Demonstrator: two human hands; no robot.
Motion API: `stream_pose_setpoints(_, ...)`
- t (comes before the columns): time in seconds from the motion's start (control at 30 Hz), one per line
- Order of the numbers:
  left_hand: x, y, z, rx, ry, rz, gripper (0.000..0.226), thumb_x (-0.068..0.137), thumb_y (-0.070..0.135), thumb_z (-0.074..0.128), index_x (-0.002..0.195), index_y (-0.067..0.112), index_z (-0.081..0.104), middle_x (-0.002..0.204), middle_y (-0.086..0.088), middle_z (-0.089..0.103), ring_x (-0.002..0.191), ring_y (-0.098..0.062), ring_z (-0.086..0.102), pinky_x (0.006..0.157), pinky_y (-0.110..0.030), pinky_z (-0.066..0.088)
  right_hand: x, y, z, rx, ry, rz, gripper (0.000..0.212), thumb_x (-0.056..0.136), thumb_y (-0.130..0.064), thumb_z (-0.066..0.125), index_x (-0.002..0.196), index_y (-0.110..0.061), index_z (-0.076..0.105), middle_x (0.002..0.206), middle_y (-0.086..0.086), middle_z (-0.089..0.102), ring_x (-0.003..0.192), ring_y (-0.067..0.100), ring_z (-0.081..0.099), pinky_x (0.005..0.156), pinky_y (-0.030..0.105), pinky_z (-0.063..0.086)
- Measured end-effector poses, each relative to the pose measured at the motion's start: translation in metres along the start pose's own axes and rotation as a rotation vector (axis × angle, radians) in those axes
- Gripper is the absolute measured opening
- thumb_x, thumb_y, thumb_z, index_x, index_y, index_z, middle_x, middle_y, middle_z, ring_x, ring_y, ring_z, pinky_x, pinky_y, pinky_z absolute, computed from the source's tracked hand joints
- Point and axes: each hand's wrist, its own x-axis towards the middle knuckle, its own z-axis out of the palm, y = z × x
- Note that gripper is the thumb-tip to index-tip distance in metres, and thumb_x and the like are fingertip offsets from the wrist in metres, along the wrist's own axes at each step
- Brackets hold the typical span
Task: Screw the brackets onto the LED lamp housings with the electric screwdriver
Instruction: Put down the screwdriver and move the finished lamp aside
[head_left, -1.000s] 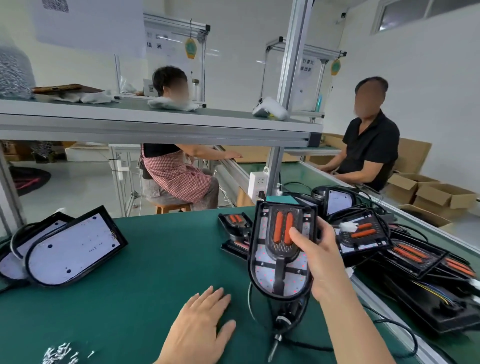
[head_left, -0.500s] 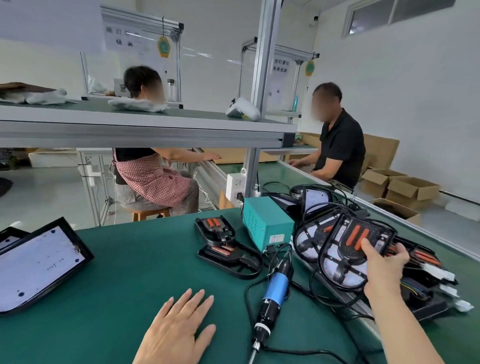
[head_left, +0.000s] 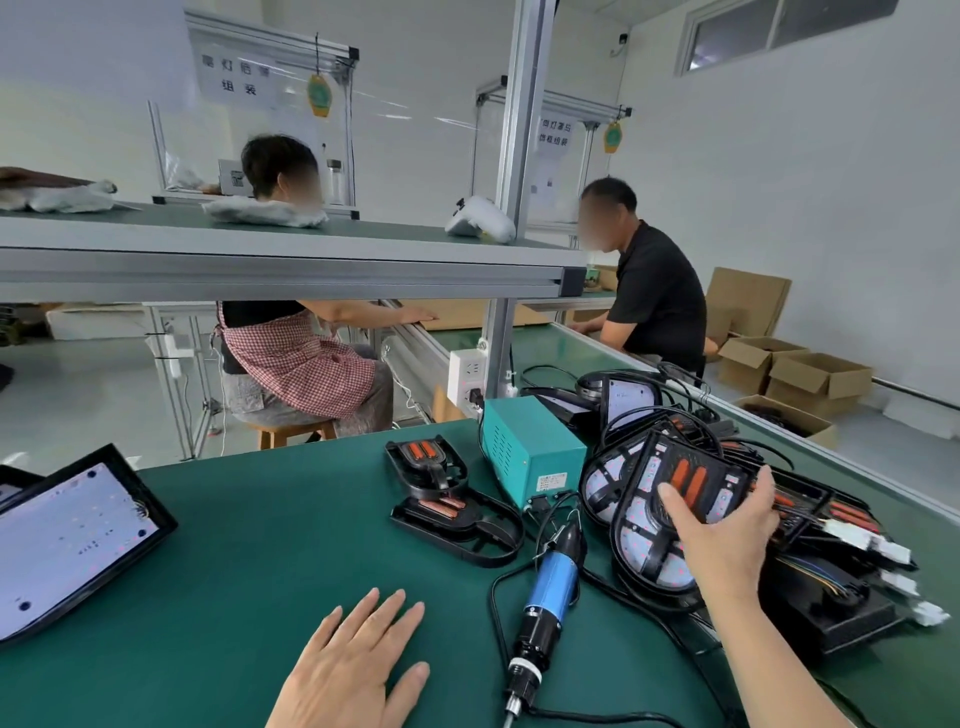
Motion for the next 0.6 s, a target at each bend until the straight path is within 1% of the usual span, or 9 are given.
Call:
stream_pose_setpoints(0.07,0.001,-0.001,0.0,-0.006,0.004,0.011,0.053,0.075,0.056,0.041,0.102,0.033,0.081,0.108,0.011,0.076,0.096,-0.015,0.075,0.118,-0.019,-0.003,-0.003,-0.001,0.004,-0.069,-0.027,0.026,0.128,0.063,-0.045,0.095,0.156,-0.038,0.007,0.149,0.019,0.03,0.13,0.042,0.046,0.105,0.057,0.041)
stream_pose_setpoints(0.1,0.0,-0.001,0.001,-0.009,0.006,0.013,0.053,0.075,0.056,0.041,0.102,0.033,0.081,0.108,0.011,0.076,0.096,-0.015,0.075,0.118,-0.019,-0.003,-0.003,-0.002,0.006,-0.084,-0.033,0.018,0.129,0.062,-0.045,0.095,0.156,-0.039,0.006,0.149,0.019,0.03,0.13,0.042,0.046,0.104,0.058,0.041)
stream_pose_setpoints(0.27,0.001,-0.005,0.003,0.008,0.026,0.023,0.053,0.075,0.057,0.041,0.103,0.034,0.081,0.109,0.012,0.076,0.097,-0.014,0.075,0.118,-0.02,-0.003,0.001,-0.002,0.023,-0.073,-0.024,-0.047,0.125,0.067,-0.039,0.093,0.159,-0.028,0.009,0.151,0.02,0.032,0.135,0.04,0.041,0.109,0.055,0.037)
stream_pose_setpoints(0.43,0.001,-0.006,0.004,0.032,0.015,0.03,0.053,0.075,0.058,0.041,0.102,0.035,0.081,0.108,0.013,0.076,0.096,-0.013,0.075,0.118,-0.02,-0.003,0.011,-0.004,0.041,-0.056,-0.013,-0.107,0.124,0.07,-0.038,0.092,0.16,-0.018,0.009,0.158,0.021,0.03,0.147,0.035,0.028,0.12,0.054,0.028)
stream_pose_setpoints(0.5,0.001,-0.005,0.003,0.035,0.004,0.038,0.054,0.073,0.058,0.041,0.1,0.035,0.081,0.106,0.013,0.077,0.094,-0.013,0.076,0.118,-0.019,-0.003,0.013,-0.006,0.05,-0.048,-0.014,-0.109,0.124,0.071,-0.037,0.092,0.161,-0.018,0.007,0.158,0.021,0.029,0.148,0.035,0.026,0.121,0.053,0.027)
stream_pose_setpoints(0.6,0.004,-0.004,0.002,0.075,-0.001,0.05,0.053,0.073,0.058,0.04,0.095,0.035,0.082,0.102,0.013,0.077,0.089,-0.013,0.076,0.119,-0.02,-0.003,0.017,-0.01,0.061,-0.063,-0.017,-0.113,0.124,0.072,-0.036,0.091,0.16,-0.02,0.005,0.155,0.023,0.03,0.145,0.038,0.029,0.119,0.054,0.031)
